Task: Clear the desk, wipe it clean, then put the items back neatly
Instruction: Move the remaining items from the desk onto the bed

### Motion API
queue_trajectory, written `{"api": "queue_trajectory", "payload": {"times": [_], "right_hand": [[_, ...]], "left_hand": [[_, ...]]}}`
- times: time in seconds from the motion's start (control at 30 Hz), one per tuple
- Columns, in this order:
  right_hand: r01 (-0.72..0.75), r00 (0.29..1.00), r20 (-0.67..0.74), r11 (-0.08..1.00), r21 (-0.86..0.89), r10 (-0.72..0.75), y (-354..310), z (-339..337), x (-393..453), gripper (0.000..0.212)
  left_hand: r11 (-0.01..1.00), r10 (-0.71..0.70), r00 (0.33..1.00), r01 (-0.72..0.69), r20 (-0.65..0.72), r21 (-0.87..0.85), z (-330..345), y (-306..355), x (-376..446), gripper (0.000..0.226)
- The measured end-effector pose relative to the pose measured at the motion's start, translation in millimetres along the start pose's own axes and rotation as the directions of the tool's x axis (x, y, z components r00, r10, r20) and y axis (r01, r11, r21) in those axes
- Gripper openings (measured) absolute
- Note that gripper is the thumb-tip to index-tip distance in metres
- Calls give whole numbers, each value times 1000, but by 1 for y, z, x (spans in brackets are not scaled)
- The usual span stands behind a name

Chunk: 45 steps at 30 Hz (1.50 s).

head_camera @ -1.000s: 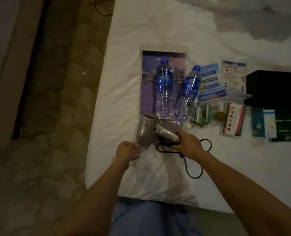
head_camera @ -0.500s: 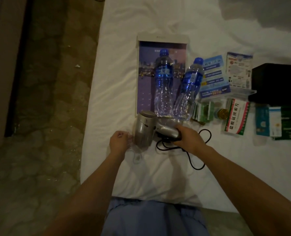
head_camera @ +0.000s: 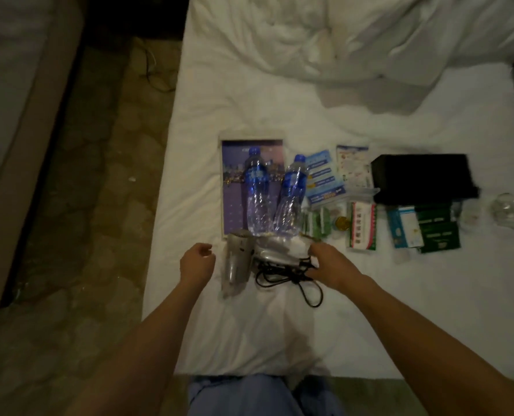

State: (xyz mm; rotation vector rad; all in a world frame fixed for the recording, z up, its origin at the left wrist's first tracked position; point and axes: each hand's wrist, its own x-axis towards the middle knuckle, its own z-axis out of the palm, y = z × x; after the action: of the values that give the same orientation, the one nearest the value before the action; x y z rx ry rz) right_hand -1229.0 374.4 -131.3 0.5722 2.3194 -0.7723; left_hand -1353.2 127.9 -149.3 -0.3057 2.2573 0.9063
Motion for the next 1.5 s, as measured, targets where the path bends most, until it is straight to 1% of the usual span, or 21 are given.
{"api": "queue_trajectory", "payload": {"times": [0.1, 0.17, 0.23, 0.3, 0.37, 0.43, 0.5, 0.57, 0.67, 0.77, 0.9, 0.97, 1.07, 1.17, 1.27, 1.3, 1.4, 1.5], "right_hand": [[14, 995, -95, 1000, 3, -14, 4, -26, -49, 41], [-16, 988, -156, 1000, 15, 18, 14, -39, -89, 42], [-60, 975, -212, 997, 44, 68, 34, -47, -133, 43], [-101, 960, -257, 994, 48, 110, 59, -51, -182, 43], [-150, 938, -307, 987, 60, 161, 92, -52, -237, 42], [-197, 903, -367, 974, 113, 225, 126, -50, -297, 43], [-259, 849, -426, 949, 179, 312, 163, -41, -358, 42], [-321, 788, -470, 916, 238, 398, 197, -26, -423, 42], [-394, 666, -508, 835, 384, 547, 244, 7, -518, 43], [-434, 529, -519, 740, 515, 671, 280, 47, -607, 40], [-485, 335, -485, 589, 647, 808, 311, 106, -710, 43], [-500, 253, -434, 502, 706, 864, 322, 140, -755, 41], [-506, 130, -325, 344, 791, 937, 341, 192, -810, 41], [-488, 55, -254, 248, 837, 966, 359, 230, -842, 44], [-458, -4, -196, 172, 872, 981, 392, 264, -868, 45], [-452, -13, -184, 158, 878, 983, 409, 273, -878, 46], [-462, -38, -158, 123, 878, 987, 459, 290, -914, 44], [-478, -65, -115, 70, 875, 991, 492, 297, -956, 43]], "left_hand": [[978, 162, 986, -167, 47, 125, -8, 39, -37, 27], [942, 252, 962, -268, 101, 201, -1, 67, -64, 24], [885, 342, 925, -377, 167, 274, 14, 96, -98, 25], [803, 433, 868, -494, 243, 333, 39, 119, -137, 27], [684, 515, 785, -619, 345, 386, 72, 137, -182, 23], [551, 581, 677, -735, 451, 394, 112, 149, -229, 19], [417, 636, 534, -845, 556, 335, 156, 156, -282, 24], [252, 643, 385, -923, 662, 292, 198, 160, -346, 29], [78, 604, 201, -978, 771, 193, 264, 160, -442, 28], [-96, 556, 29, -990, 831, 99, 326, 152, -530, 30], [-246, 448, -147, -969, 882, -36, 399, 128, -642, 30], [-309, 361, -241, -942, 901, -129, 434, 108, -693, 29], [-429, 215, -349, -873, 912, -233, 479, 68, -766, 30], [-500, 77, -398, -809, 914, -310, 517, 31, -816, 30], [-548, -69, -423, -740, 904, -389, 568, -1, -864, 32], [-555, -107, -431, -722, 896, -414, 587, -8, -881, 33], [-572, -158, -465, -677, 871, -464, 648, -18, -934, 36], [-601, -188, -487, -630, 853, -492, 705, -20, -984, 36]]}}
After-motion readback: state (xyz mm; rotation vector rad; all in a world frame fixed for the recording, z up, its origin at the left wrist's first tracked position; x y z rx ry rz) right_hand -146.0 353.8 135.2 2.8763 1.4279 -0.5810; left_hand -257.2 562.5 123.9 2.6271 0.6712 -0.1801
